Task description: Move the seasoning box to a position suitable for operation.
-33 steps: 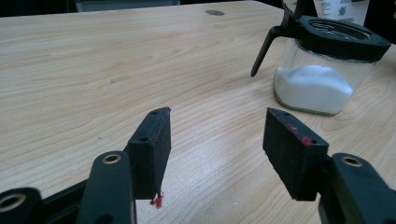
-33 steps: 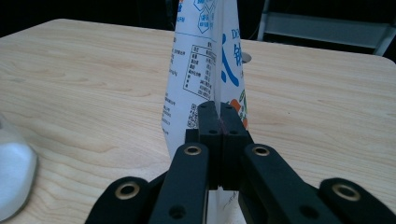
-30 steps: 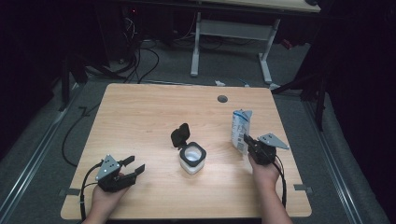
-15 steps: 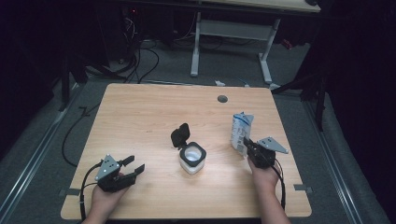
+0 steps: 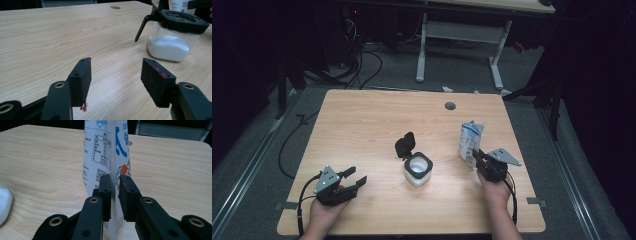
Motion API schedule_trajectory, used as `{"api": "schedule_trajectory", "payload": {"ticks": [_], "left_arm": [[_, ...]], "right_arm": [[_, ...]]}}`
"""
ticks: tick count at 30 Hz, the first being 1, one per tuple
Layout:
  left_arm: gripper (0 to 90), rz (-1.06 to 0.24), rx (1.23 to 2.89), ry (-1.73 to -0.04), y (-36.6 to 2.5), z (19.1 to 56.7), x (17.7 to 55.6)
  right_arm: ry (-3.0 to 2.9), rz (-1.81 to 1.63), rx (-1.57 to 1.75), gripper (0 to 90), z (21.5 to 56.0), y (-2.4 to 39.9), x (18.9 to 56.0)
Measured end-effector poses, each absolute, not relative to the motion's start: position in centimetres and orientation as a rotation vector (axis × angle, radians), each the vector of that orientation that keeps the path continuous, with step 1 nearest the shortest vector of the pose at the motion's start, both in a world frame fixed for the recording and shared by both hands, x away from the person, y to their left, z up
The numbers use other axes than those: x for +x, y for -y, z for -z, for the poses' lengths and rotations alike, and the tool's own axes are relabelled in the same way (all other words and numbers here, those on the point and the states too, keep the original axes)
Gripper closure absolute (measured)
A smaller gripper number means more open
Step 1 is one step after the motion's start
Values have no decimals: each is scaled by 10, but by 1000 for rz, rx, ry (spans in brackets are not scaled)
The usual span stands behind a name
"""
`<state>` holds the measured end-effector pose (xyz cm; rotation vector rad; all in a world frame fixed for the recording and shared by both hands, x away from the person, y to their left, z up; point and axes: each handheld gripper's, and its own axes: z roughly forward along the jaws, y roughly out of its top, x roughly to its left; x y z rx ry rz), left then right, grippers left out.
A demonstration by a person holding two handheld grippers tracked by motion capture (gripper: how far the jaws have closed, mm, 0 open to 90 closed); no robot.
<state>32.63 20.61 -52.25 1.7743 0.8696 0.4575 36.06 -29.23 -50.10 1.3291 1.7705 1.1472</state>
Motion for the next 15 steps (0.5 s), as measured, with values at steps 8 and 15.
{"api": "schedule_trajectory", "payload": {"ticks": [8, 15], "left_arm": [[419, -457, 1773, -870, -206, 523, 326], [420, -456, 1776, -870, -206, 523, 327]], "right_arm": [[-1769, -1153, 1336, 766, 500, 292, 361], [-1762, -1157, 1341, 693, 500, 291, 361]]}}
